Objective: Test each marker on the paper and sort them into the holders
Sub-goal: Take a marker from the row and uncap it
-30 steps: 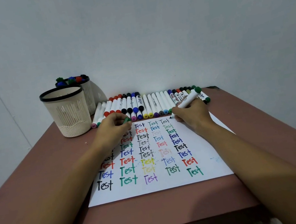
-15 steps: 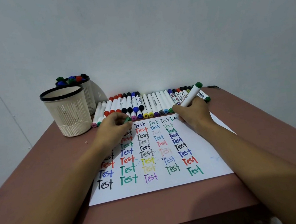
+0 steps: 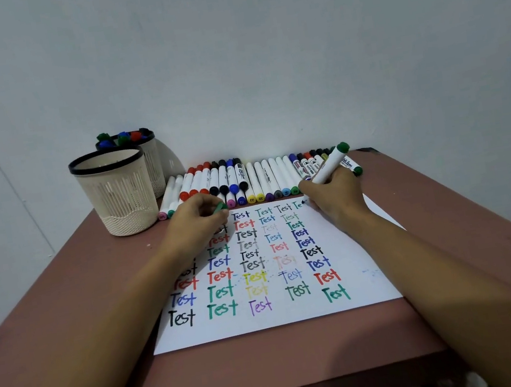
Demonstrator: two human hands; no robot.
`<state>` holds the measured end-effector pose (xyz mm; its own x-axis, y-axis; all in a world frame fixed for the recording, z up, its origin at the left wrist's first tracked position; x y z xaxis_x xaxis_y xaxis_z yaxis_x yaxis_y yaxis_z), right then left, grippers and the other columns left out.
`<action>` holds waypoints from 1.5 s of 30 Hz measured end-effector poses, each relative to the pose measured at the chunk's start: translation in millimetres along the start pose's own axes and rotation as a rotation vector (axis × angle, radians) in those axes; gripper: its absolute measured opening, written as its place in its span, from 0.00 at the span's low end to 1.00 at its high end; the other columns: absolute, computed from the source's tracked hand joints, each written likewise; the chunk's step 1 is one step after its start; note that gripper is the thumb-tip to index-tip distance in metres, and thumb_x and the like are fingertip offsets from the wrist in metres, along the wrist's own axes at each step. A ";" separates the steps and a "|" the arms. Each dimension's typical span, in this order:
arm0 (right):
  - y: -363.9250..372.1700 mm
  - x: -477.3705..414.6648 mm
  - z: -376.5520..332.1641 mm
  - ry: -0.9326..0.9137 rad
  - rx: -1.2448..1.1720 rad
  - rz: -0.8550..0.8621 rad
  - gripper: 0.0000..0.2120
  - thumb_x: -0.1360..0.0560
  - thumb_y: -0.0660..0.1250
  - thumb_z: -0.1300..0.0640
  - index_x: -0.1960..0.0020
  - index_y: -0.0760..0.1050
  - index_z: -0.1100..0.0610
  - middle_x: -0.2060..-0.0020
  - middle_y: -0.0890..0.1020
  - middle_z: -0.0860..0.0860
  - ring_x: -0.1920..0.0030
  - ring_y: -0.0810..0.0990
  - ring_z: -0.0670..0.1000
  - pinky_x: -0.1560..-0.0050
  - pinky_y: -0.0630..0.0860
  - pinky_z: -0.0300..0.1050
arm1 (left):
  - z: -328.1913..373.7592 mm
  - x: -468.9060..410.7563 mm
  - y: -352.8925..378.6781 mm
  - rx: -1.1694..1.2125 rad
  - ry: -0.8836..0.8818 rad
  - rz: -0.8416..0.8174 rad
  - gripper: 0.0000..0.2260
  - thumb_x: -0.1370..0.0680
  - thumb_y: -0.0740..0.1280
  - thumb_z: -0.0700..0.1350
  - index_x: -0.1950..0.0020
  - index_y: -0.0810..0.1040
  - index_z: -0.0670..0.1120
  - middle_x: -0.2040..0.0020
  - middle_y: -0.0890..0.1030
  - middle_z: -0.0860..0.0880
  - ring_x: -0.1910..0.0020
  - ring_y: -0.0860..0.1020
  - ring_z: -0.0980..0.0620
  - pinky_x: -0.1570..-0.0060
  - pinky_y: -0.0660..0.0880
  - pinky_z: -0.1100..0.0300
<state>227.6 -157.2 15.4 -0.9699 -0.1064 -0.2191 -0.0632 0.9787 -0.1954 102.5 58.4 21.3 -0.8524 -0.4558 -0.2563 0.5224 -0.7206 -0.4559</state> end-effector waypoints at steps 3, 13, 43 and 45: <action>0.2 -0.1 -0.7 0.002 -0.006 -0.002 0.06 0.32 0.69 0.62 0.62 0.73 0.60 0.68 0.76 0.54 0.66 0.76 0.51 0.63 0.74 0.46 | -0.7 0.2 0.3 0.001 -0.006 -0.003 0.11 0.24 0.68 0.42 0.42 0.75 0.45 0.47 0.79 0.47 0.49 0.78 0.51 0.54 0.74 0.66; -6.5 0.6 -1.4 0.001 -0.017 0.058 0.06 0.31 0.69 0.61 0.58 0.74 0.63 0.68 0.76 0.53 0.67 0.75 0.49 0.66 0.72 0.42 | 2.9 1.8 0.2 -0.020 0.004 0.000 0.12 0.24 0.67 0.42 0.41 0.75 0.45 0.49 0.78 0.50 0.51 0.77 0.54 0.61 0.70 0.71; 6.2 16.7 -23.0 0.071 -0.476 -0.108 0.08 0.26 0.64 0.66 0.62 0.71 0.59 0.70 0.74 0.51 0.70 0.73 0.46 0.69 0.73 0.37 | 33.4 18.2 12.8 -0.246 0.256 -0.099 0.12 0.21 0.63 0.44 0.38 0.74 0.51 0.50 0.76 0.54 0.49 0.74 0.56 0.50 0.68 0.64; 18.6 25.8 -30.1 0.100 -0.599 -0.209 0.09 0.25 0.63 0.67 0.63 0.71 0.60 0.71 0.74 0.51 0.71 0.73 0.46 0.71 0.73 0.36 | 36.1 18.7 13.2 -0.228 0.270 -0.087 0.13 0.22 0.64 0.44 0.38 0.74 0.50 0.50 0.76 0.54 0.50 0.75 0.57 0.53 0.69 0.67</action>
<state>194.3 -136.5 34.9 -0.9384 -0.3166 -0.1385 -0.3454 0.8709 0.3496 94.4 21.5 41.2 -0.8848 -0.2217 -0.4098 0.4548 -0.6019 -0.6564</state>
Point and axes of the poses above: each hand's wrist, its own x-axis away from the middle knuckle, its own y-axis out of the palm, z = x × y, the point moved 8 cm from there along -x, towards the middle knuckle
